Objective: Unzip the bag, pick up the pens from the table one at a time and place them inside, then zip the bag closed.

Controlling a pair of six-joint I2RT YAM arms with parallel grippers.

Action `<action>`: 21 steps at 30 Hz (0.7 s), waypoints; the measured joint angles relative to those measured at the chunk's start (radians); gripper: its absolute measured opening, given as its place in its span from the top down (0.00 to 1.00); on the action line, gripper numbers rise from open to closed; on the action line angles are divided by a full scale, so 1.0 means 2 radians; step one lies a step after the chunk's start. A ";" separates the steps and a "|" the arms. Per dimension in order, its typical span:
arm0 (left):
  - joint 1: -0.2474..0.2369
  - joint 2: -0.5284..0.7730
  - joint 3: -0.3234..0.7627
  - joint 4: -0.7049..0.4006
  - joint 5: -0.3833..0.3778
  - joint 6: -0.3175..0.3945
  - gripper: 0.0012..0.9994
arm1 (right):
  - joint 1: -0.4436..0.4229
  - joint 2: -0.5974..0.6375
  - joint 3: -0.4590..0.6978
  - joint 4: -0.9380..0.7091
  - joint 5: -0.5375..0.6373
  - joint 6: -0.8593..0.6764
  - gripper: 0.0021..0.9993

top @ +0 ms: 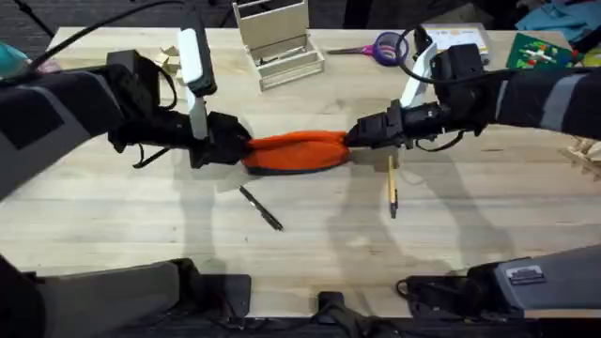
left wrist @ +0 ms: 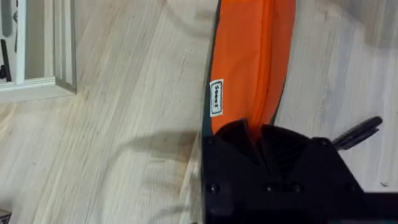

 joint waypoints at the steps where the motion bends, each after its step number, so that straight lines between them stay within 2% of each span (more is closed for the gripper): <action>1: 0.000 0.000 0.000 0.000 0.000 0.000 0.96 | 0.000 -0.002 0.000 -0.001 0.000 0.000 0.97; 21: 0.000 0.000 0.000 0.000 0.000 0.000 0.96 | 0.000 -0.134 0.009 -0.011 0.017 0.014 0.97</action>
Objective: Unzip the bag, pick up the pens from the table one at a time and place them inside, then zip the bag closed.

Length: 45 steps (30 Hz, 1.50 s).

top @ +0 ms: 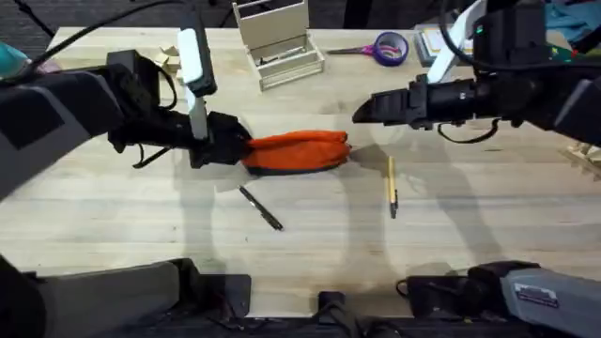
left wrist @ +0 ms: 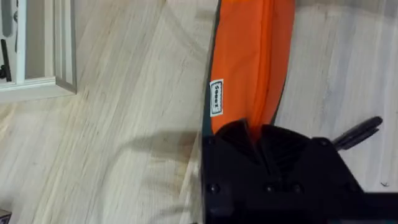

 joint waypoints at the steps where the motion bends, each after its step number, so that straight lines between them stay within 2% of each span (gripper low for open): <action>1: 0.000 0.000 0.000 0.000 0.000 0.000 0.96 | 0.000 -0.006 0.000 -0.002 0.003 0.001 0.97; 8: 0.000 0.000 0.000 0.000 0.000 0.000 0.96 | 0.000 -0.042 0.000 -0.011 0.016 0.003 0.97; 15: 0.000 0.000 0.000 0.000 0.000 0.000 0.96 | 0.000 -0.050 0.000 -0.029 0.021 0.003 0.97; 16: 0.000 0.000 0.000 0.000 0.000 0.000 0.96 | 0.000 -0.050 0.000 -0.030 0.022 0.005 0.93; 22: 0.000 0.000 0.000 0.000 0.000 0.000 0.96 | 0.000 -0.050 0.000 -0.031 0.023 0.005 0.07; 23: 0.000 0.000 0.000 0.000 0.000 0.000 0.96 | 0.000 -0.050 0.000 -0.030 0.023 0.004 0.02; 31: 0.000 0.000 0.000 0.000 0.000 0.000 0.96 | -0.017 -0.050 0.000 -0.052 0.017 -0.001 0.00; 36: 0.000 0.000 0.000 0.000 0.000 0.000 0.96 | -0.054 -0.050 0.000 -0.086 -0.014 -0.030 0.00; 45: 0.000 0.000 0.000 0.000 0.000 0.000 0.96 | -0.126 -0.050 0.000 -0.152 -0.027 -0.051 0.00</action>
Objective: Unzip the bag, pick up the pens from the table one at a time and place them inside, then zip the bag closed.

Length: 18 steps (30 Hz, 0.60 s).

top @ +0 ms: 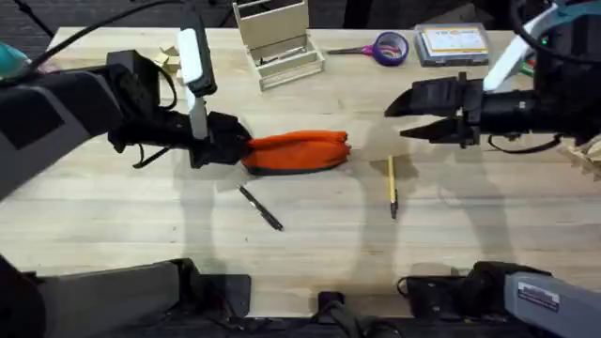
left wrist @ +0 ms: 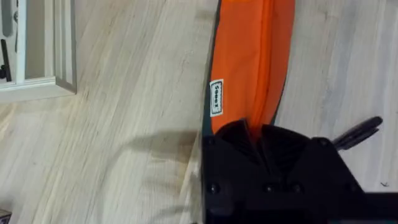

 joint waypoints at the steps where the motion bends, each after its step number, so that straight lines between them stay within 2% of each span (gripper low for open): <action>1: 0.000 0.000 0.000 0.000 0.000 0.000 0.96 | -0.005 0.000 0.000 -0.005 0.000 -0.004 0.00; 9: 0.000 0.000 0.000 0.000 0.000 0.000 0.96 | -0.017 0.000 0.000 -0.037 -0.002 -0.058 0.00; 18: 0.000 0.000 0.000 0.000 0.000 0.000 0.96 | -0.017 0.000 0.000 -0.036 -0.002 -0.074 0.00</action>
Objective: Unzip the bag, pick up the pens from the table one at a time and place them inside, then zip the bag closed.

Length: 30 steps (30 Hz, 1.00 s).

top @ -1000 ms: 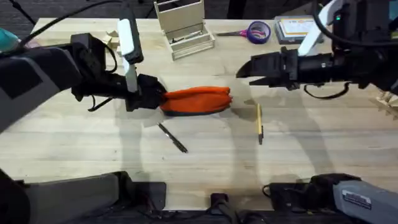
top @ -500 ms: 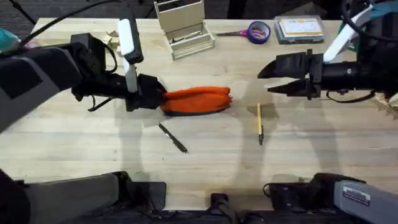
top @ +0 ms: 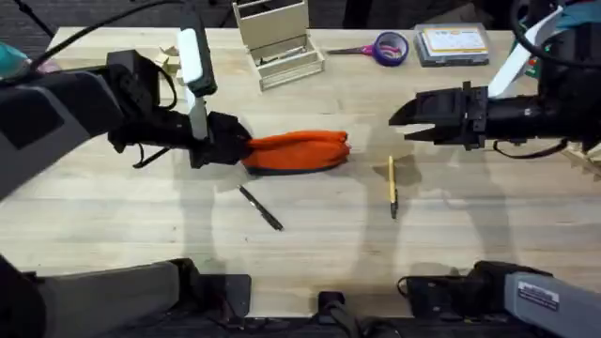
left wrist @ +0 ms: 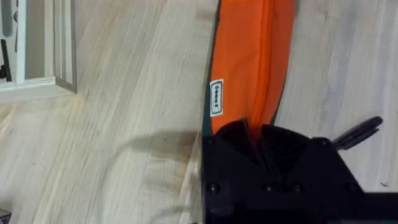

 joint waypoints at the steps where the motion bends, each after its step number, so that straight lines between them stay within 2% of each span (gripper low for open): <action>1: 0.000 0.000 0.000 0.000 0.000 0.000 0.96 | 0.000 0.000 0.000 0.000 0.000 0.000 0.00; 15: 0.000 0.000 0.000 0.000 0.000 0.000 0.96 | 0.000 0.004 0.000 0.000 0.002 -0.015 0.00; 30: 0.000 0.000 0.000 0.000 0.000 0.000 0.96 | 0.000 0.088 0.000 0.002 0.002 -0.022 0.00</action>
